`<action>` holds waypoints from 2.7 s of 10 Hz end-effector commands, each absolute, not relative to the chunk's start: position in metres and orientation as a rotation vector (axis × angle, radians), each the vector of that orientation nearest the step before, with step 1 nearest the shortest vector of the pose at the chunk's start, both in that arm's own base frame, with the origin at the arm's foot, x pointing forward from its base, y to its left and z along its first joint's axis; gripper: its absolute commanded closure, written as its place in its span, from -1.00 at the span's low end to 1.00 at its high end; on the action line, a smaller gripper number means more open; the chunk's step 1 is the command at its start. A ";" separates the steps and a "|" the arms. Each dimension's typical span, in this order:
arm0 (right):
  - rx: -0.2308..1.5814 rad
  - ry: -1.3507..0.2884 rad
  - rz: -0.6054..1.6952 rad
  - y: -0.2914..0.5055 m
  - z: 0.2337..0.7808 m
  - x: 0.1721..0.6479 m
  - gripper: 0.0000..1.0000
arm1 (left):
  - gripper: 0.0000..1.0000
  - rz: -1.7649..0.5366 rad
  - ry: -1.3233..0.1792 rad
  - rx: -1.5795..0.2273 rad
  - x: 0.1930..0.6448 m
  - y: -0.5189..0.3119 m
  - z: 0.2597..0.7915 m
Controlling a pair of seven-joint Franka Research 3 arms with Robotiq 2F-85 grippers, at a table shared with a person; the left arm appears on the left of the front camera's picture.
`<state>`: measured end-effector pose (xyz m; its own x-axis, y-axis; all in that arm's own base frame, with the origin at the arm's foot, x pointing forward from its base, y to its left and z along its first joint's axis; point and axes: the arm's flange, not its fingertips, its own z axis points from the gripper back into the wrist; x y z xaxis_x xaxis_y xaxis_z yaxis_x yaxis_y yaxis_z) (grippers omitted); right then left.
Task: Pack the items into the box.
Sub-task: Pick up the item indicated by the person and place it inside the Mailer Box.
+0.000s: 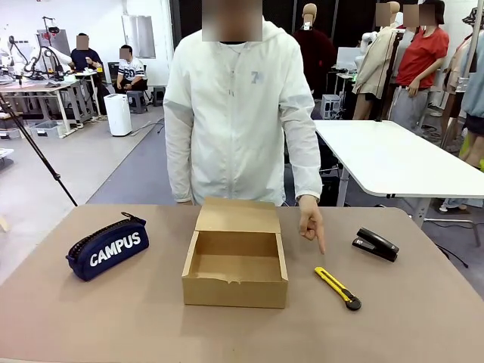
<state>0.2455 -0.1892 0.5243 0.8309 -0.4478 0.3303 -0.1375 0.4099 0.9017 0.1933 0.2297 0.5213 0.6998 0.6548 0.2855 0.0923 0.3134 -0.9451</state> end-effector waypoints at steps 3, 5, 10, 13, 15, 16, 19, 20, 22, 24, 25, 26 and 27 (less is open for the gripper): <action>1.148 -0.589 -0.210 -0.189 0.524 0.246 -1.00 | -1.00 0.399 -0.759 -1.223 0.194 0.231 0.523; 0.684 -0.339 -0.095 -0.109 0.531 0.299 -1.00 | -1.00 0.399 -0.759 -1.223 0.194 0.231 0.523; -0.056 -0.142 0.408 0.115 0.467 0.347 -1.00 | -1.00 0.399 -0.759 -1.223 0.194 0.231 0.523; 0.056 -0.118 0.476 0.124 0.460 0.341 -1.00 | -1.00 0.399 -0.759 -1.223 0.194 0.231 0.523; -0.011 -0.097 0.433 0.156 0.439 0.328 -1.00 | -1.00 0.399 -0.759 -1.223 0.194 0.231 0.523; -0.011 -0.097 0.433 0.156 0.439 0.328 -1.00 | -1.00 0.399 -0.759 -1.223 0.194 0.231 0.523; 0.025 -0.099 0.354 0.153 0.417 0.368 -1.00 | -1.00 0.399 -0.759 -1.223 0.194 0.231 0.523; 0.046 -0.083 0.366 0.152 0.407 0.391 -1.00 | -1.00 0.399 -0.759 -1.223 0.194 0.231 0.523; 0.031 -0.038 0.313 0.140 0.376 0.437 -1.00 | -1.00 0.399 -0.759 -1.223 0.194 0.231 0.523; -0.014 0.000 0.305 0.140 0.354 0.459 -1.00 | -1.00 0.399 -0.759 -1.223 0.194 0.231 0.523; -0.003 0.033 0.268 0.142 0.347 0.462 -1.00 | -1.00 0.399 -0.759 -1.223 0.194 0.231 0.523; 0.044 0.044 0.194 0.145 0.345 0.461 -1.00 | -1.00 0.399 -0.759 -1.223 0.194 0.231 0.523; 0.033 0.011 0.313 0.131 0.340 0.456 -1.00 | -1.00 0.399 -0.759 -1.223 0.194 0.231 0.523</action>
